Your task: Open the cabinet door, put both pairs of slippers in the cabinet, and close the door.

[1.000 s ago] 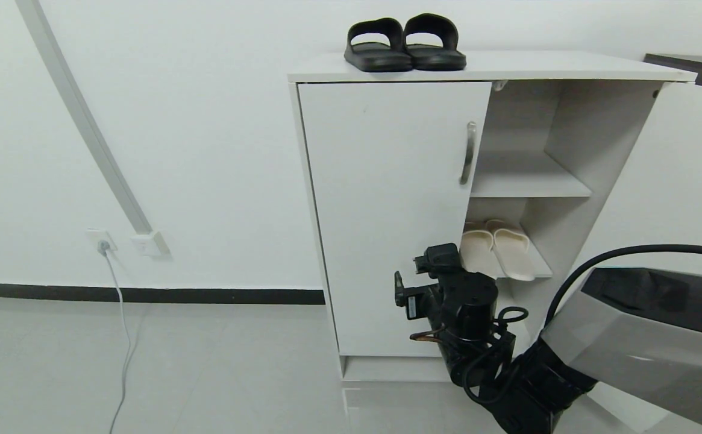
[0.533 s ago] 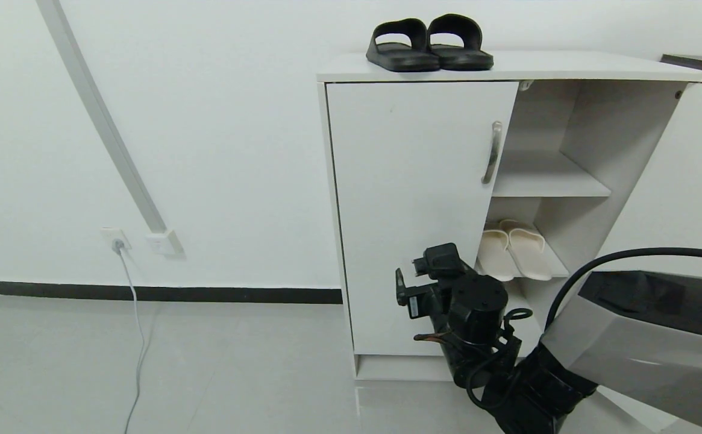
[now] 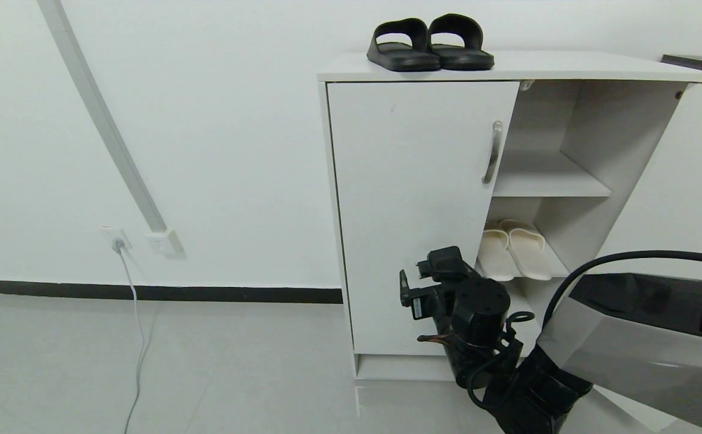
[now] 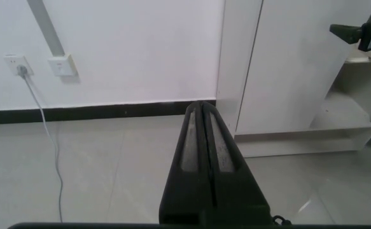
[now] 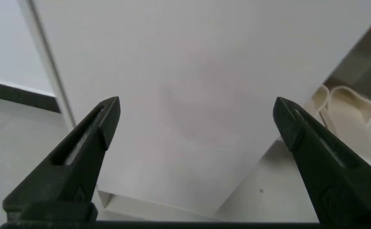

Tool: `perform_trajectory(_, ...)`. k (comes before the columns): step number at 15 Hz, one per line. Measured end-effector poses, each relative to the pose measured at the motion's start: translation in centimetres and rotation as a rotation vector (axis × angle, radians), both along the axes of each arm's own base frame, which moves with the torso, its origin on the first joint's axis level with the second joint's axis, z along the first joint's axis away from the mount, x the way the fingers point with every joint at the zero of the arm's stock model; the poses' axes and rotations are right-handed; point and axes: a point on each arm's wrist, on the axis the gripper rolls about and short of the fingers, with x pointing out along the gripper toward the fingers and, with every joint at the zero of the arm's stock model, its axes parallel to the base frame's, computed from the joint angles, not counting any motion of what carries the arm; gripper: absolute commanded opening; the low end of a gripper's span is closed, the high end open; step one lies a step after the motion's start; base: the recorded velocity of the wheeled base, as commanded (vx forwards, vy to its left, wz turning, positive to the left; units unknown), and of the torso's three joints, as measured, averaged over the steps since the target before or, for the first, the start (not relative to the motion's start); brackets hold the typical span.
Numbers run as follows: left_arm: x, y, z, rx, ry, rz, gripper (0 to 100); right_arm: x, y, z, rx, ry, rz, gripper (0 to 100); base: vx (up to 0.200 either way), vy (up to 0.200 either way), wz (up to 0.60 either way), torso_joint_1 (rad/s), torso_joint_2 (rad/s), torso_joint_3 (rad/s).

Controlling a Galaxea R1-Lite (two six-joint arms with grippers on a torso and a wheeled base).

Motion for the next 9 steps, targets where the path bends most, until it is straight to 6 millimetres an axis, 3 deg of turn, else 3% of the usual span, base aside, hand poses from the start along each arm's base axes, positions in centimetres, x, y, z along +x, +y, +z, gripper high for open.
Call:
perform_trajectory(6,0.0,0.0,-0.01,0.0,0.0,0.0,0,0.26,0.06,-0.68,-0.009,0.01,-0.003,100,0.0,0.0,0.0,0.0,0.0,0.0)
perform_trajectory(9,0.01,0.0,-0.03,0.0,0.002,0.0,0,0.35,0.06,-0.78,-0.011,0.012,-0.005,100,0.0,0.0,0.0,0.014,-0.24,-0.251)
